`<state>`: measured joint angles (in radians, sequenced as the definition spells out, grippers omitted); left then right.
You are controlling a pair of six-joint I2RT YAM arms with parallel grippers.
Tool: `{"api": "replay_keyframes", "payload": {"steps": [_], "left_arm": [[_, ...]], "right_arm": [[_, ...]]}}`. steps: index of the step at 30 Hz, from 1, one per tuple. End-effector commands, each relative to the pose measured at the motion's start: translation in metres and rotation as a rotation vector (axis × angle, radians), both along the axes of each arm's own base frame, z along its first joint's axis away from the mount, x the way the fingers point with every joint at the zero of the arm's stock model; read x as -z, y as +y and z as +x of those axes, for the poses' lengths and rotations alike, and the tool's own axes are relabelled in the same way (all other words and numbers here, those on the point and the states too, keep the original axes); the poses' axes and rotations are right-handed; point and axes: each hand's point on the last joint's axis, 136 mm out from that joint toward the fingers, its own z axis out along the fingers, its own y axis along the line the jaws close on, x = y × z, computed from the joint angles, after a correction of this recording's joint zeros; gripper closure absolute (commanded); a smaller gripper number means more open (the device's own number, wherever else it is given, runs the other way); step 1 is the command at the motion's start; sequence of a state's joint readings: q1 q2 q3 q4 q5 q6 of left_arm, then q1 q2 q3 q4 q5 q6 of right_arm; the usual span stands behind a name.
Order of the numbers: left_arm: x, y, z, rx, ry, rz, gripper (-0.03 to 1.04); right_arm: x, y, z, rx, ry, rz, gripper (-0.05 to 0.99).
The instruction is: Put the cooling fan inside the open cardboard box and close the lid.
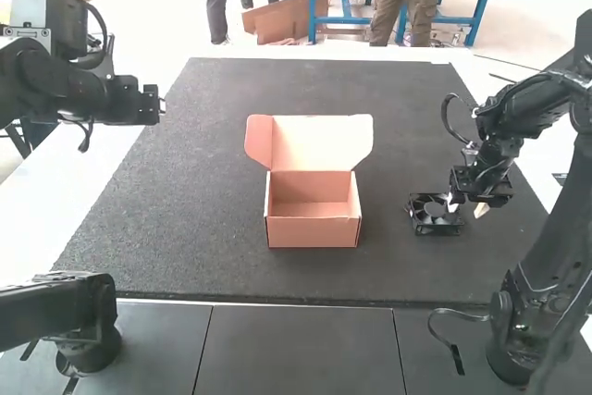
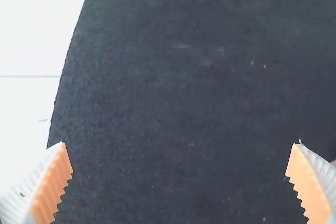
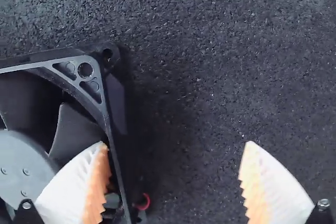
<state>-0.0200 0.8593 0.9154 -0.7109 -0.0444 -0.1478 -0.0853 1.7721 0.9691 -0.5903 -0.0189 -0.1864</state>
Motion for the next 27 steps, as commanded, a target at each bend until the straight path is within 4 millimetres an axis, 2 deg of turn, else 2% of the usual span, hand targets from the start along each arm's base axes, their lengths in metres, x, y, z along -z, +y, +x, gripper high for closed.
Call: {"api": "replay_keyframes", "payload": {"steps": [1, 3, 9, 13, 16, 21, 27], "left_arm": [[-0.021, -0.002, 0.004, 0.002, -0.049, -0.011, 0.04], [-0.022, -0.002, 0.003, 0.002, -0.049, -0.011, 0.04], [-0.020, -0.001, 0.002, -0.001, -0.041, -0.011, 0.04], [-0.019, -0.001, 0.000, 0.000, -0.034, -0.009, 0.04], [-0.013, -0.002, -0.003, 0.003, -0.012, -0.009, 0.04], [-0.006, -0.003, -0.008, 0.009, 0.014, -0.005, 0.04], [-0.001, -0.003, -0.014, 0.014, 0.028, 0.000, 0.04]], "right_arm": [[0.014, -0.001, -0.016, -0.002, 0.062, -0.017, 0.59], [0.015, 0.001, -0.016, -0.001, 0.063, -0.003, 0.70], [0.018, 0.006, -0.020, 0.004, 0.067, 0.023, 0.89], [0.017, 0.009, -0.020, 0.045, 0.065, 0.051, 0.95], [0.009, 0.014, -0.016, 0.071, 0.046, 0.084, 0.95], [-0.028, 0.016, 0.000, 0.072, -0.075, 0.105, 0.95], [-0.089, 0.021, 0.006, 0.059, -0.231, 0.131, 0.95]]}}
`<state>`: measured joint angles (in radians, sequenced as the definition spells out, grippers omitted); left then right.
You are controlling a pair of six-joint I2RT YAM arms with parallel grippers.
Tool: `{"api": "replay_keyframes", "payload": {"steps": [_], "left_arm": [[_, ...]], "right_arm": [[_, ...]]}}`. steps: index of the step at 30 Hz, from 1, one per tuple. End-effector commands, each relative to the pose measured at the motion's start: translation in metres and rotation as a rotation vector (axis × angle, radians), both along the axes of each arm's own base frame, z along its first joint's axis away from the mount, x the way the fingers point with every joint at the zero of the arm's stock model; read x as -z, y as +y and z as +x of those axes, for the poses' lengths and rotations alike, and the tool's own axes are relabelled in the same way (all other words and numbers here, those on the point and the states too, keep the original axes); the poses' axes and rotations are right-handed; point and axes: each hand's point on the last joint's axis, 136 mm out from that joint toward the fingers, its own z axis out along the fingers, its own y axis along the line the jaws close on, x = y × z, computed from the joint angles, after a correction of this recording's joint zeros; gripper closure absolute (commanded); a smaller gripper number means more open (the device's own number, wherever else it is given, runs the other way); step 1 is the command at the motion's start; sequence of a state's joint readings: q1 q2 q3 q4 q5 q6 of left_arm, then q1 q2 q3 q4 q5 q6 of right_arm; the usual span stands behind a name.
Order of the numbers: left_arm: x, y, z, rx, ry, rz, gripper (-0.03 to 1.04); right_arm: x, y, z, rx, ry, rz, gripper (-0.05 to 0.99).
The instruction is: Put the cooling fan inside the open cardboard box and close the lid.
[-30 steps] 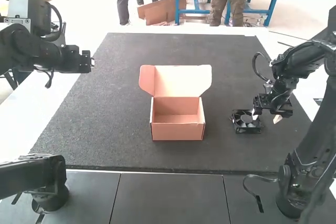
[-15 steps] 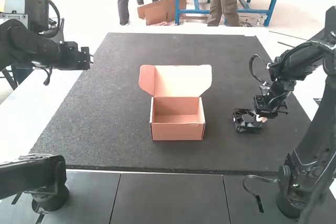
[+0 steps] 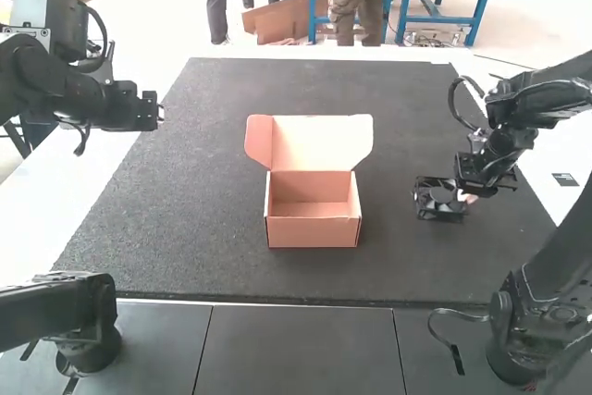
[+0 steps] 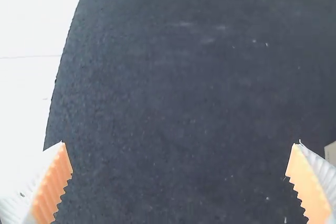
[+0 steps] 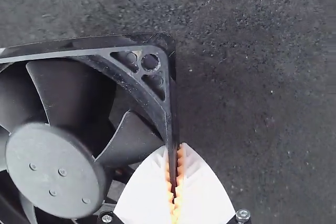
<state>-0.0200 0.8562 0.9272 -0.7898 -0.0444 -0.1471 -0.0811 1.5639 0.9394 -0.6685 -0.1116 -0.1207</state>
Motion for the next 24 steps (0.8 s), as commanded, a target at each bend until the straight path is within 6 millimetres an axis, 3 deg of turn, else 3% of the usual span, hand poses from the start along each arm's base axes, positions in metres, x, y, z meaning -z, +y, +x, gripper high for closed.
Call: {"api": "replay_keyframes", "payload": {"steps": [1, 7, 13, 19, 24], "left_arm": [[-0.009, -0.003, -0.003, 0.013, -0.035, -0.001, 0.04], [-0.007, -0.002, -0.010, 0.014, -0.035, 0.003, 0.04], [-0.002, -0.002, -0.017, 0.014, -0.030, 0.004, 0.04], [0.002, -0.002, -0.020, 0.014, -0.027, 0.004, 0.04], [0.002, -0.002, -0.020, 0.014, -0.028, 0.004, 0.04]], "right_arm": [[-0.052, 0.004, 0.017, 0.027, -0.168, 0.040, 0.95], [-0.127, 0.020, 0.011, 0.042, -0.324, 0.112, 0.95], [-0.178, 0.051, -0.003, 0.056, -0.340, 0.241, 0.95], [-0.206, 0.096, -0.015, 0.004, -0.318, 0.323, 0.95], [-0.209, 0.146, -0.034, -0.087, -0.269, 0.370, 0.95]]}}
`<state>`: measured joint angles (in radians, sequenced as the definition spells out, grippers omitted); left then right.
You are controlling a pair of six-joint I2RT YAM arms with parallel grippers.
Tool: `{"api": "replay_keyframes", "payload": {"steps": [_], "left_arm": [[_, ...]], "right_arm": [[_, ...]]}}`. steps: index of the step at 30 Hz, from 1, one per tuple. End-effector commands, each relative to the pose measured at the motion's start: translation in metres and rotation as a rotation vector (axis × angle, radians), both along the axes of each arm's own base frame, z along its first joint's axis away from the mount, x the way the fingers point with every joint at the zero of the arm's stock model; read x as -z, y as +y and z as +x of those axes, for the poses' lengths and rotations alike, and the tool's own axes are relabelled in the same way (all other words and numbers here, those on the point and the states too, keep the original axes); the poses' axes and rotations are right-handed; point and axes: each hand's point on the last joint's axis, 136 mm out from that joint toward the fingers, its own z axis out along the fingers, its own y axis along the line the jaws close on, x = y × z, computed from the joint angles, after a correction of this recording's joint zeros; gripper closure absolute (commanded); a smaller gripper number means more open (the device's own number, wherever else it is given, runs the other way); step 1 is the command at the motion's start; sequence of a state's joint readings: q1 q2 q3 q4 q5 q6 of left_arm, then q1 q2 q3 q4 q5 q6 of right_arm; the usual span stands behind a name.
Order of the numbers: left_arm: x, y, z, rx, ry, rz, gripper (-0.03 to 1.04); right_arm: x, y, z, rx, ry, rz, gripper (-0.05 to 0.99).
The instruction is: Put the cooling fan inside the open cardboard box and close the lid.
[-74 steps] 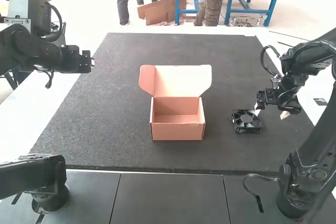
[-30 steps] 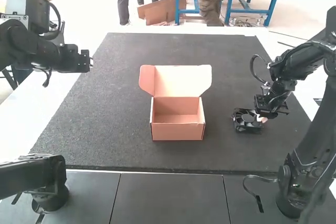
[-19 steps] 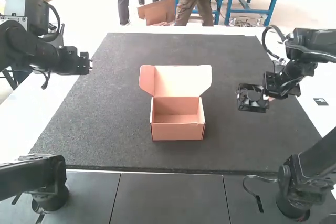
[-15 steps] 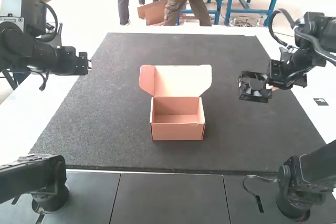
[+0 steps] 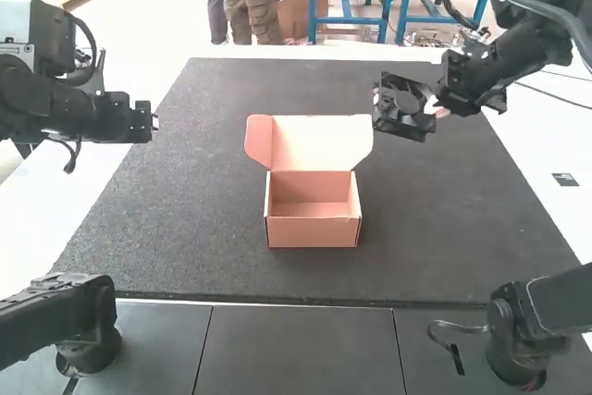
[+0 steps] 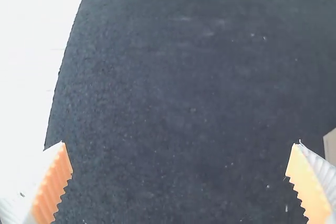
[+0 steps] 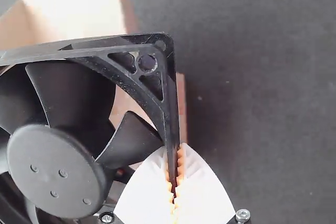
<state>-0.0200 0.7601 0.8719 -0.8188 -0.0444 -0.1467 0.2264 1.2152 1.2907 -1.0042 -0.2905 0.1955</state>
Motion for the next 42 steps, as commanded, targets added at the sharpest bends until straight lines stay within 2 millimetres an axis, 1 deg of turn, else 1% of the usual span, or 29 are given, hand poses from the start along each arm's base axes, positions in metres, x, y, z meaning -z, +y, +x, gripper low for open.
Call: {"api": "replay_keyframes", "payload": {"steps": [1, 4, 6, 9, 11, 14, 18, 20, 27, 32, 39, 42], "left_arm": [[-0.004, -0.003, 0.000, 0.014, -0.017, 0.004, 0.04], [-0.004, -0.002, 0.000, 0.013, -0.018, 0.005, 0.04], [-0.005, -0.002, 0.000, 0.013, -0.024, 0.005, 0.04], [-0.006, -0.002, 0.000, 0.011, -0.027, 0.005, 0.04], [-0.006, -0.002, 0.000, 0.011, -0.029, 0.005, 0.04], [-0.007, -0.002, 0.000, 0.014, -0.035, 0.006, 0.04], [-0.008, -0.002, 0.001, 0.012, -0.038, 0.006, 0.04], [-0.009, -0.002, 0.001, 0.012, -0.041, 0.005, 0.04], [-0.011, -0.003, 0.004, 0.014, -0.058, 0.005, 0.04], [-0.012, -0.002, 0.004, 0.012, -0.060, 0.005, 0.04], [-0.015, -0.003, 0.007, 0.014, -0.076, 0.005, 0.04], [-0.016, -0.003, 0.007, 0.014, -0.079, 0.005, 0.04]], "right_arm": [[-0.012, 0.035, -0.014, -0.037, 0.012, 0.055, 0.95], [-0.006, 0.062, -0.027, -0.100, 0.034, 0.039, 0.95], [0.002, 0.077, -0.034, -0.136, 0.049, 0.018, 0.95], [0.014, 0.089, -0.041, -0.182, 0.054, -0.029, 0.95], [0.021, 0.096, -0.040, -0.190, 0.050, -0.057, 0.95], [0.034, 0.105, -0.043, -0.216, 0.071, -0.095, 0.95], [0.049, 0.116, -0.035, -0.214, 0.071, -0.135, 0.95], [0.058, 0.120, -0.027, -0.188, 0.079, -0.150, 0.95], [0.082, 0.137, -0.005, -0.124, 0.124, -0.139, 0.95], [0.099, 0.148, 0.006, -0.117, 0.154, -0.147, 0.95], [0.125, 0.157, 0.016, -0.113, 0.187, -0.170, 0.95], [0.143, 0.154, 0.014, -0.116, 0.217, -0.204, 0.95]]}}
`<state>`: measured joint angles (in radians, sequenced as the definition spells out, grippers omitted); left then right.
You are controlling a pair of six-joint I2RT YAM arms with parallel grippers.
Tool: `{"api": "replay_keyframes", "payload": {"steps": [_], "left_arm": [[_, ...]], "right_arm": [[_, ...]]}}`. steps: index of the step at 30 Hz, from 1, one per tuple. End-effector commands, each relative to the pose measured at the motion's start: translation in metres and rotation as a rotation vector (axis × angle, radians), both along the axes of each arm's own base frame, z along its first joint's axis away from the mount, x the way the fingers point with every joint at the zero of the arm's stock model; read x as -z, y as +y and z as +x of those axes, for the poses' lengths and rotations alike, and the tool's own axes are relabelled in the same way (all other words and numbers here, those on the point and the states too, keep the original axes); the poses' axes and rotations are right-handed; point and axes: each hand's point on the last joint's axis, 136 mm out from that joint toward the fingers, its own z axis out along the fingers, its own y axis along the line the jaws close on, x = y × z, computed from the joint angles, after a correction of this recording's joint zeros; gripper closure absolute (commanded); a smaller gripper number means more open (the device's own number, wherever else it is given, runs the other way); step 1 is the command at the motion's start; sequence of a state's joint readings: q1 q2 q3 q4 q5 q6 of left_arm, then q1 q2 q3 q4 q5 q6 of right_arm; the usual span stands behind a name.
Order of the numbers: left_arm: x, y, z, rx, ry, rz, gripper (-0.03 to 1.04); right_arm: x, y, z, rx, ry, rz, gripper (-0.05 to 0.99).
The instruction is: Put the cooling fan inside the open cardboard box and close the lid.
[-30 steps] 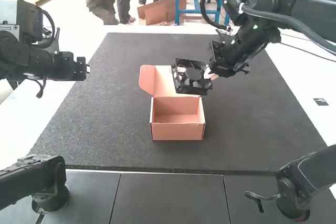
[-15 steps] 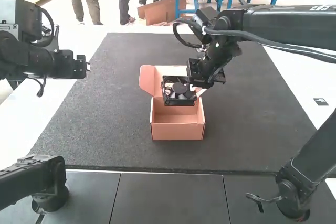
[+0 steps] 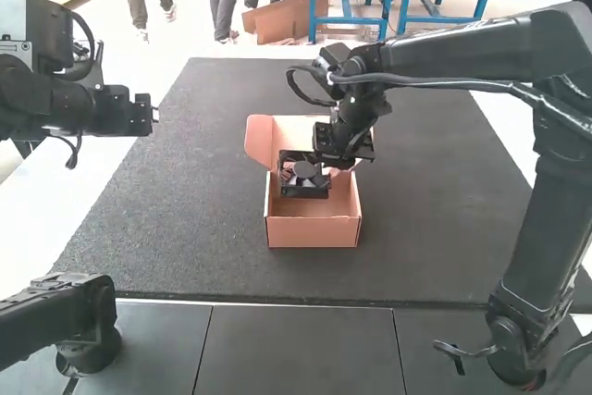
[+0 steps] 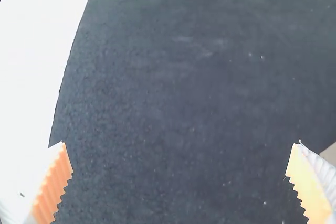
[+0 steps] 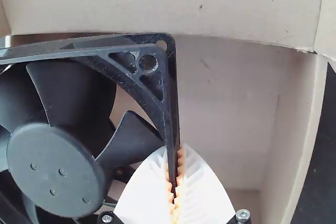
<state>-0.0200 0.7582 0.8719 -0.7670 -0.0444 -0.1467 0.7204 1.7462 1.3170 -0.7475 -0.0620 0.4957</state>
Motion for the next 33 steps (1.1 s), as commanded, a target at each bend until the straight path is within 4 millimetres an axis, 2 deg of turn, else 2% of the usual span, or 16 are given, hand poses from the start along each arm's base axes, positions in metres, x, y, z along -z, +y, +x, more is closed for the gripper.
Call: {"api": "replay_keyframes", "payload": {"steps": [1, 6, 13, 14, 16, 18, 20, 23, 26, 29, 31, 33], "left_arm": [[-0.006, -0.002, -0.001, 0.014, -0.026, 0.006, 0.04], [-0.009, -0.003, 0.000, 0.014, -0.035, 0.006, 0.04], [-0.017, -0.003, 0.006, 0.013, -0.064, 0.005, 0.04], [-0.018, -0.002, 0.007, 0.012, -0.069, 0.005, 0.04], [-0.020, -0.002, 0.009, 0.012, -0.070, 0.005, 0.04], [-0.018, -0.003, 0.012, 0.014, -0.062, 0.006, 0.04], [-0.011, -0.003, 0.014, 0.017, -0.039, 0.011, 0.04], [0.000, -0.004, 0.021, 0.023, -0.004, 0.013, 0.04], [0.004, -0.008, 0.032, 0.034, -0.007, 0.012, 0.04], [0.013, -0.016, 0.043, 0.059, 0.011, 0.012, 0.04], [0.017, -0.025, 0.050, 0.083, 0.015, 0.011, 0.04], [0.019, -0.035, 0.057, 0.110, 0.011, 0.010, 0.04]], "right_arm": [[0.005, 0.002, 0.004, 0.003, 0.001, -0.010, 0.95], [0.026, -0.007, -0.004, -0.014, 0.029, -0.074, 0.95], [0.041, -0.017, -0.006, -0.021, 0.033, -0.109, 0.95], [0.043, -0.016, -0.006, -0.026, 0.034, -0.109, 0.89], [0.041, -0.007, -0.008, -0.049, 0.049, -0.070, 0.67], [0.031, 0.002, -0.006, -0.104, 0.039, -0.043, 0.50], [0.013, 0.011, -0.001, -0.129, 0.024, -0.017, 0.32], [-0.027, 0.028, 0.009, -0.147, -0.002, 0.060, 0.14], [-0.078, 0.040, 0.024, -0.151, -0.079, 0.140, 0.08], [-0.117, 0.030, 0.044, -0.142, -0.171, 0.176, 0.04], [-0.126, 0.014, 0.056, -0.132, -0.226, 0.138, 0.03], [-0.124, -0.011, 0.061, -0.130, -0.256, 0.038, 0.03]]}}
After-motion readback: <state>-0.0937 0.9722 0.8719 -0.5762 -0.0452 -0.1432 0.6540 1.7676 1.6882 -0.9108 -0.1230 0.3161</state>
